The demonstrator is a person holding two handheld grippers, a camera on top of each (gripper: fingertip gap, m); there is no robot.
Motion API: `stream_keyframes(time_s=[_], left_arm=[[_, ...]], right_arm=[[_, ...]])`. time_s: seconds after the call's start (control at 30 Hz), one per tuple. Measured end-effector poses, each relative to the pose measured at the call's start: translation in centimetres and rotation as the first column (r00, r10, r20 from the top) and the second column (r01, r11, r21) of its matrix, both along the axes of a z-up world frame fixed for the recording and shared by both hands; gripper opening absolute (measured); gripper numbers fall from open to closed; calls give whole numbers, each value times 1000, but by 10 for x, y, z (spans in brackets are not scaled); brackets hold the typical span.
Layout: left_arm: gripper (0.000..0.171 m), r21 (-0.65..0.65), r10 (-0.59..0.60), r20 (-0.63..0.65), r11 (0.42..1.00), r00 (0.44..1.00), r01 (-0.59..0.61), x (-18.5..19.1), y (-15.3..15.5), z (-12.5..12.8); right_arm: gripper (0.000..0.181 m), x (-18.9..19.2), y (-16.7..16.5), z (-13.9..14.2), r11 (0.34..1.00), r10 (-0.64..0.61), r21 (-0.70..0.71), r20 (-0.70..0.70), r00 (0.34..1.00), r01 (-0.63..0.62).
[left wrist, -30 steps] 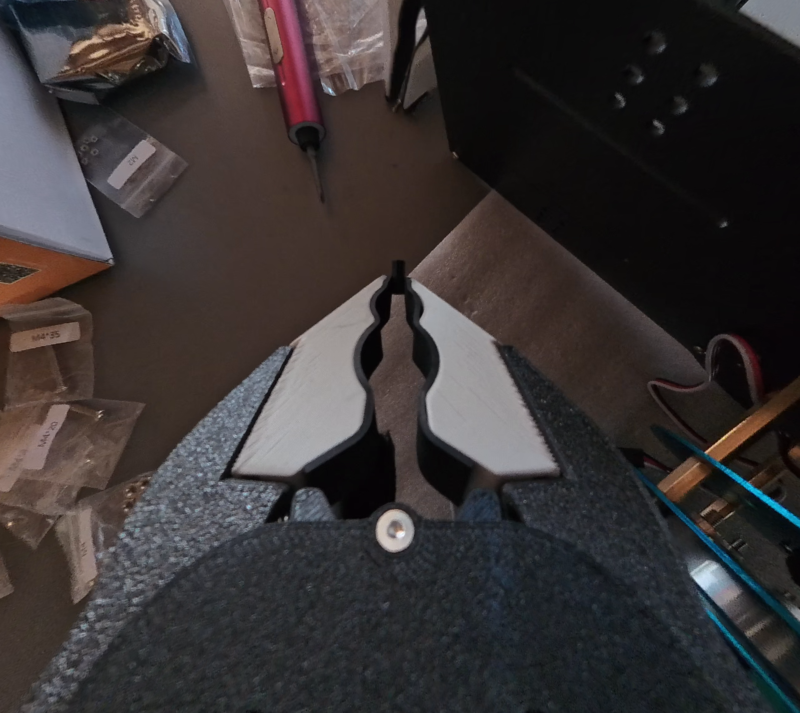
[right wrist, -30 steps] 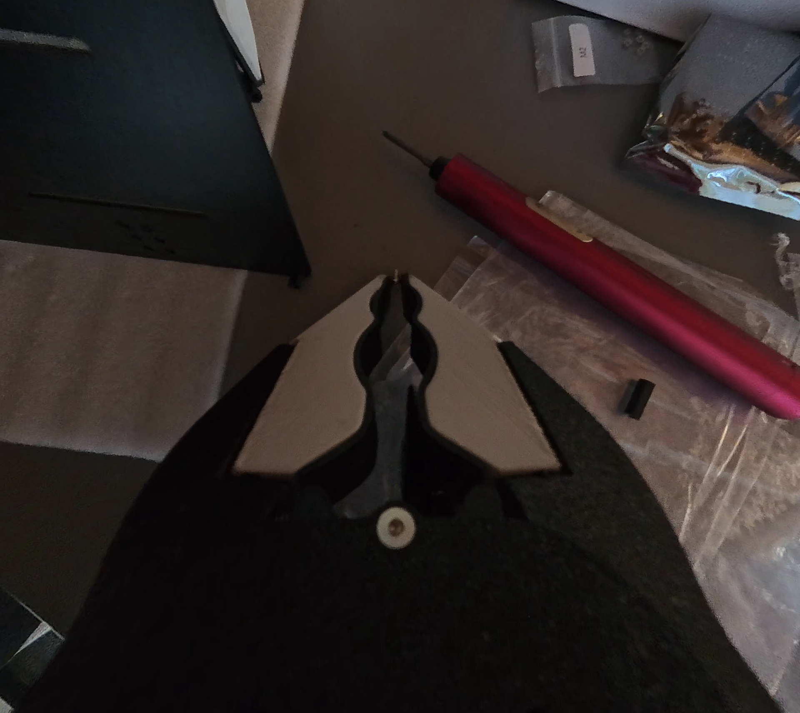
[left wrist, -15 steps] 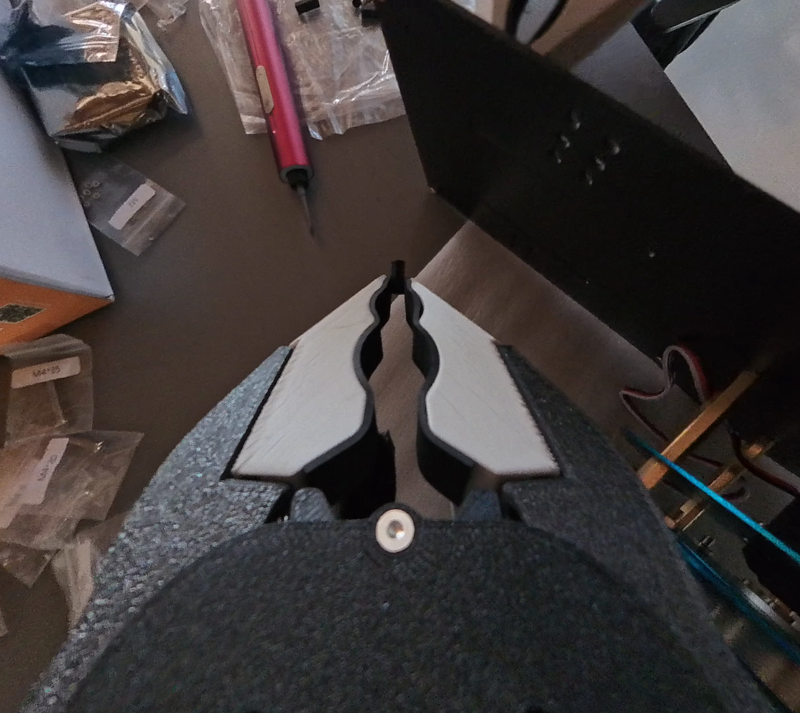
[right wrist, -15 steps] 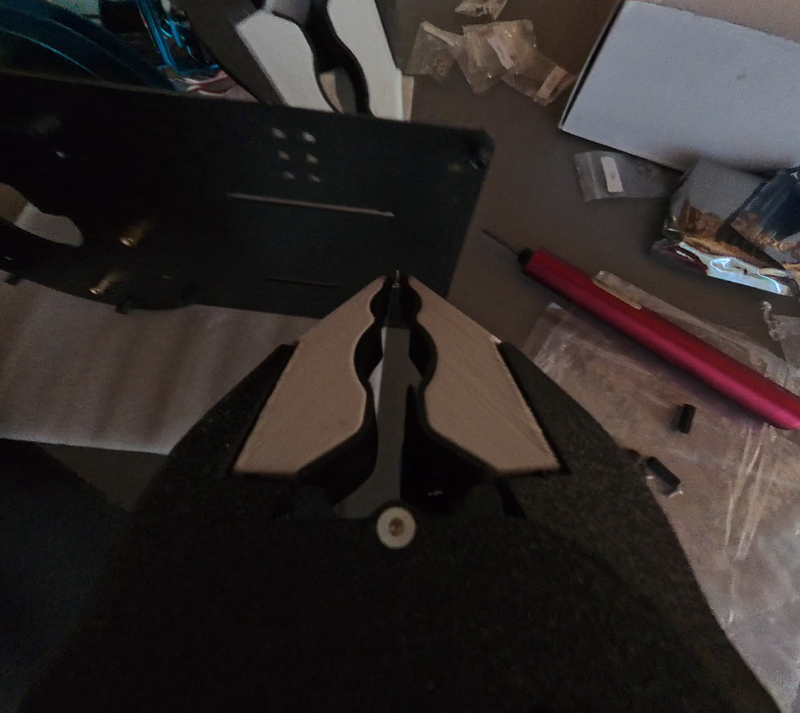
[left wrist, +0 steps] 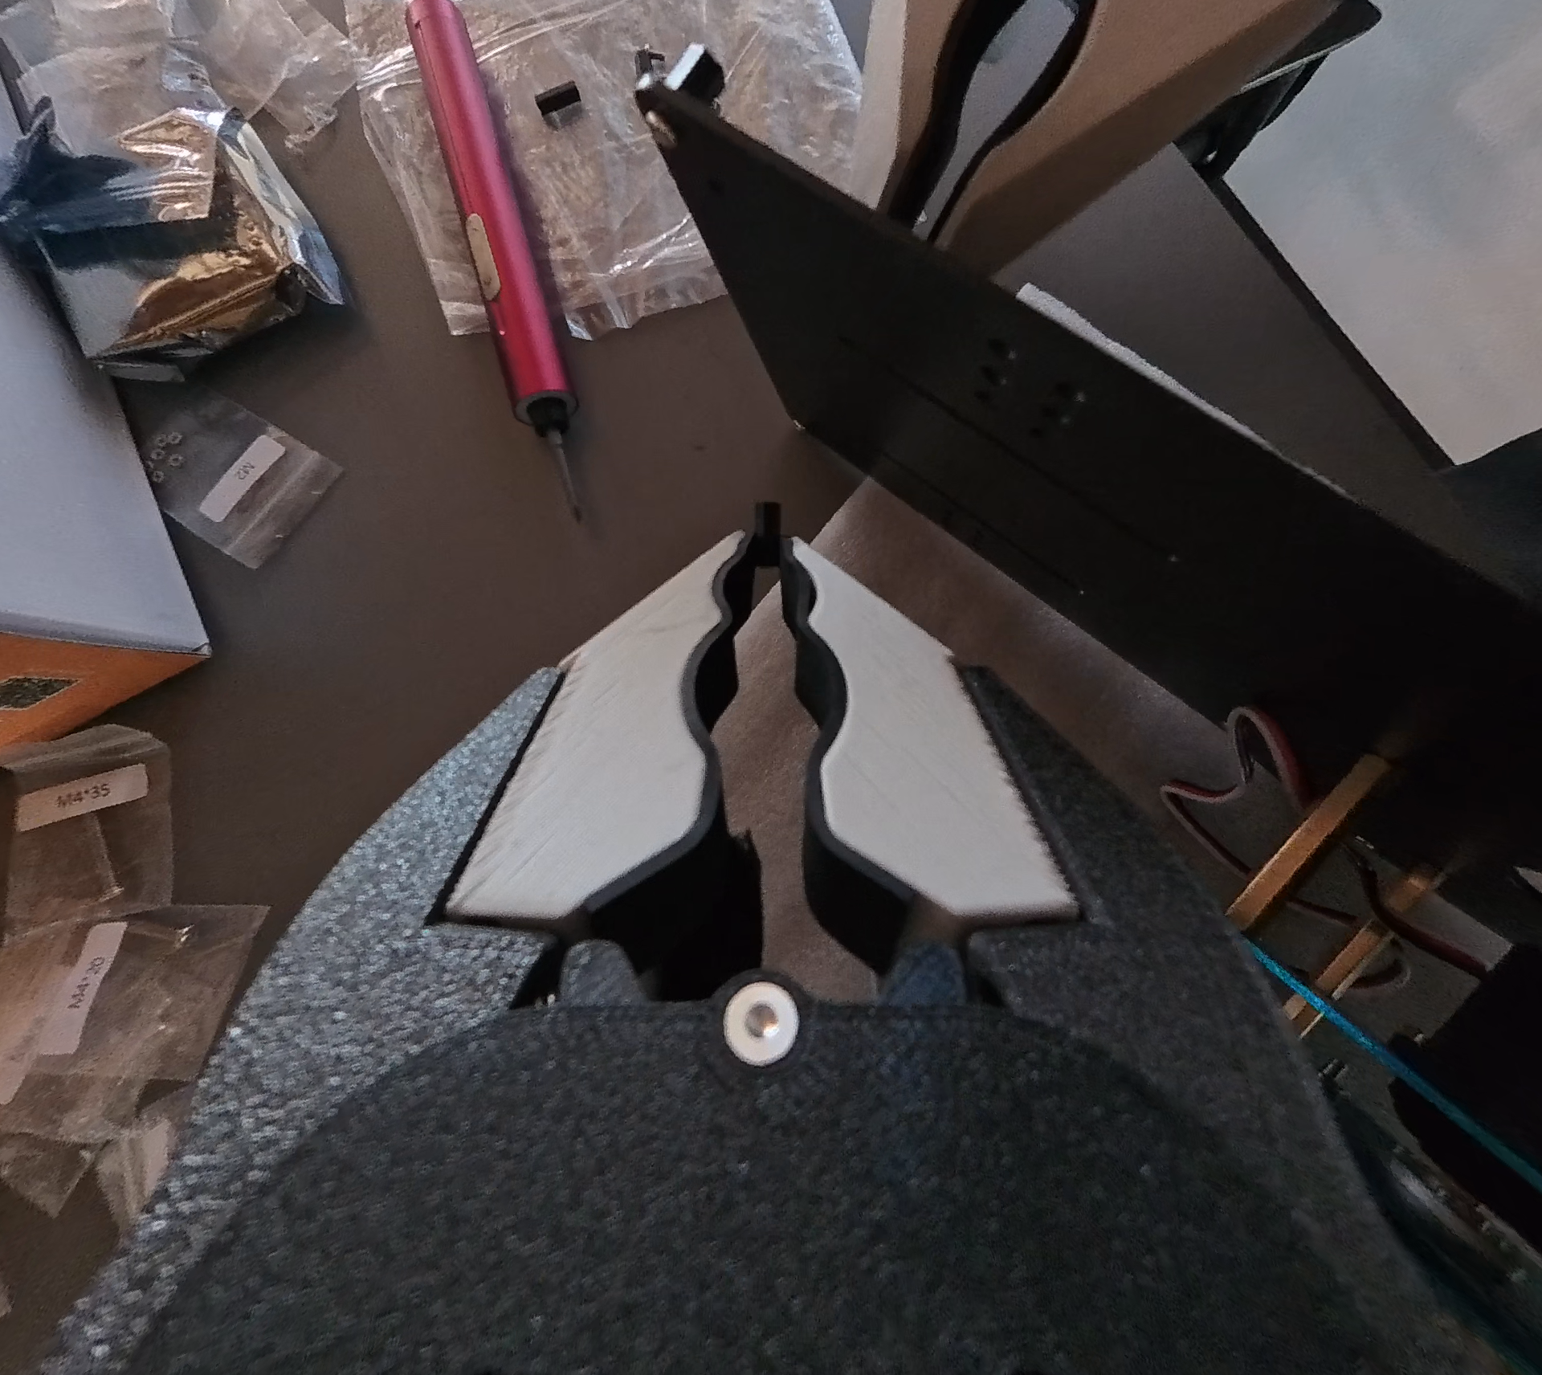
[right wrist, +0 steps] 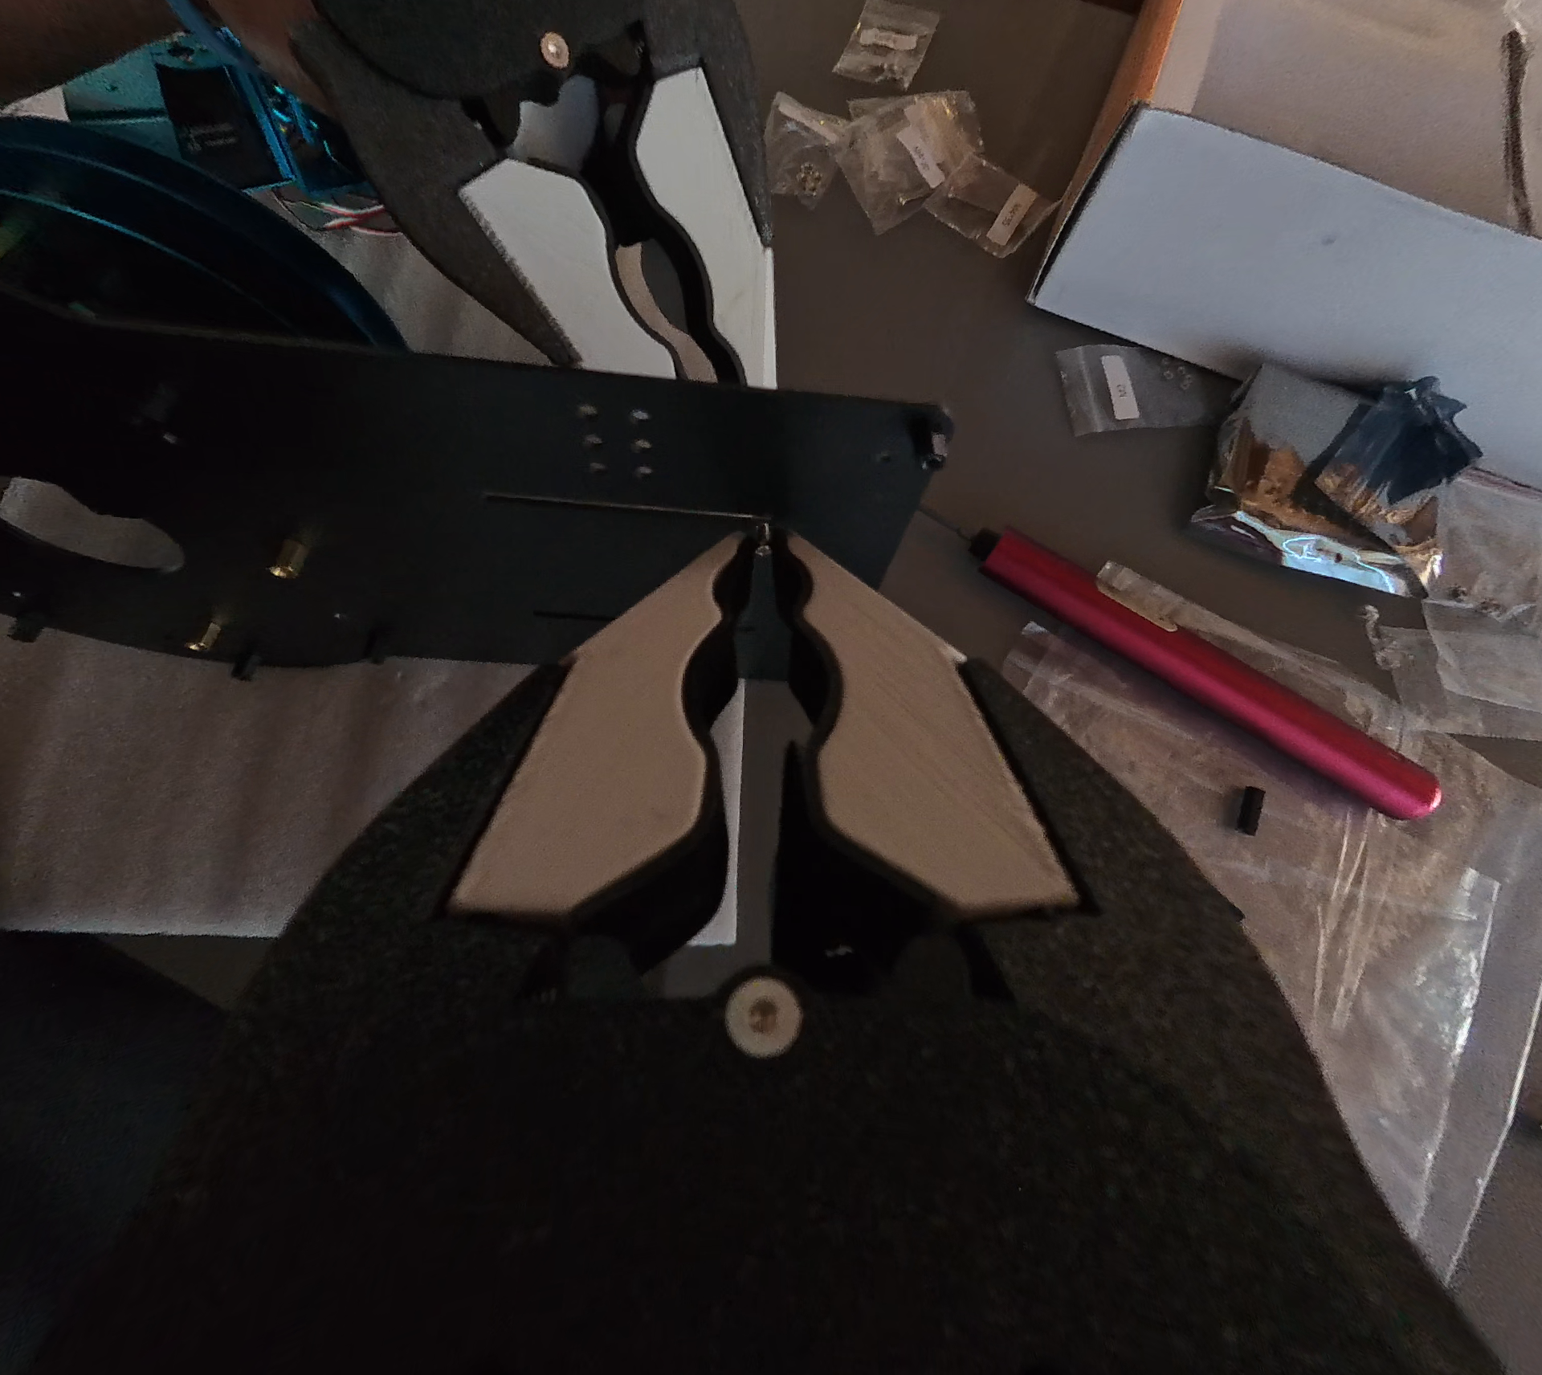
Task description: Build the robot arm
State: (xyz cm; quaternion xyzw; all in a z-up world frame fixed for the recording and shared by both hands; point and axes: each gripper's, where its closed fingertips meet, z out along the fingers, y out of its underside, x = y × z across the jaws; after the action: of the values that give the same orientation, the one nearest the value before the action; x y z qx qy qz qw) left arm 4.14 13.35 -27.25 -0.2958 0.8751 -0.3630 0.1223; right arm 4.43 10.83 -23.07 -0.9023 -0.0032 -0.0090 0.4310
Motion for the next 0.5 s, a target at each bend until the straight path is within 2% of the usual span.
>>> stream_keyframes(time_s=[0.3,0.5], left_arm=[[5,-14,1,16,1000,1000,-1,-1,0,7],[5,-43,3,14,999,1000,-3,-2,-1,8]], right_arm=[[3,0,3,6,999,-22,31,-35,999,23],[3,-1,2,2,984,-86,137,-183,979,112]])
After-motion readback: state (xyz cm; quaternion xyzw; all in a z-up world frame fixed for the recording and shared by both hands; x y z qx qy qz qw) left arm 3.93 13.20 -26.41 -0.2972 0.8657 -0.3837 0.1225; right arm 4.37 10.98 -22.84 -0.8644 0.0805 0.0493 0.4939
